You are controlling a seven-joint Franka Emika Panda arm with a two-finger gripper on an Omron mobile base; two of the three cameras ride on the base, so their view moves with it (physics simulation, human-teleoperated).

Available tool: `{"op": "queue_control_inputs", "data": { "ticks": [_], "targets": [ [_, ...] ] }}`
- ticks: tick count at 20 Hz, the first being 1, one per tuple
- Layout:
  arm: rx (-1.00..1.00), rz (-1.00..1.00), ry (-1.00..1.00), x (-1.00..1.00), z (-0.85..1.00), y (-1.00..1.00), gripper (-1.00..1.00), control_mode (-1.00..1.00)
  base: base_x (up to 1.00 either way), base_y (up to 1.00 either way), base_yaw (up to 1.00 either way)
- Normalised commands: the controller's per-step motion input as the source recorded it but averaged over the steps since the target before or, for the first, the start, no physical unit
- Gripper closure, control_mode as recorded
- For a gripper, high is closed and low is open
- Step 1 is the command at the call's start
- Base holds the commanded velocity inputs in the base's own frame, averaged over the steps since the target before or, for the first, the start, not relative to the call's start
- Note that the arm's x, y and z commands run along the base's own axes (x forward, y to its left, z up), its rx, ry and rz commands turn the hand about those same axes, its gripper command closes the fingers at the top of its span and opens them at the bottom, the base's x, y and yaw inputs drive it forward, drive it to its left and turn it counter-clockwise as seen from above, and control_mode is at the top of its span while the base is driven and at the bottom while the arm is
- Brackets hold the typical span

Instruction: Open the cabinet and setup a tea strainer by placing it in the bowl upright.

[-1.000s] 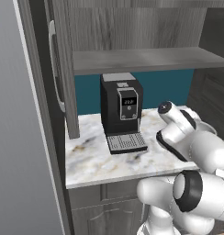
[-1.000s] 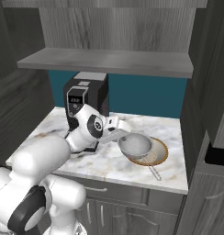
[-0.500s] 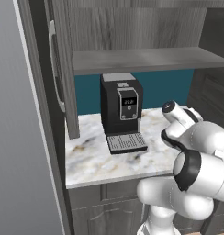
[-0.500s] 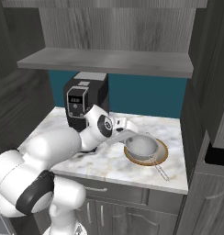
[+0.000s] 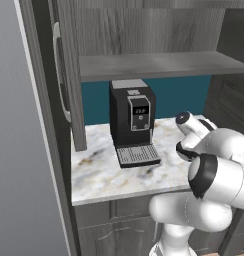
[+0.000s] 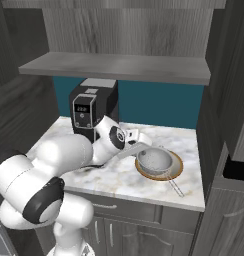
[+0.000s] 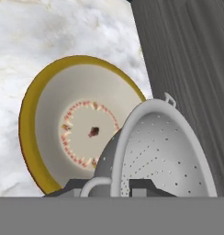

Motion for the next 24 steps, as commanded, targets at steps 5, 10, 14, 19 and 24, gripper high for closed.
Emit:
{"op": "queue_control_inputs", "data": {
  "ticks": [5,10,14,19,24],
  "targets": [
    [0.00,0.01,0.00,0.12,-0.06,0.00,1.00,-1.00,0.00,0.00,0.00],
    [0.00,0.01,0.00,0.15,-0.15,0.02,1.00,-1.00,0.00,0.00,0.00],
    [0.00,0.00,0.00,0.19,-0.18,0.04,1.00,-1.00,0.00,0.00,0.00],
    [0.00,0.01,0.00,0.07,-0.29,0.00,1.00,-1.00,0.00,0.00,0.00],
    [0.00,0.01,0.00,0.03,-0.30,0.00,1.00,-1.00,0.00,0.00,0.00]
  ]
}}
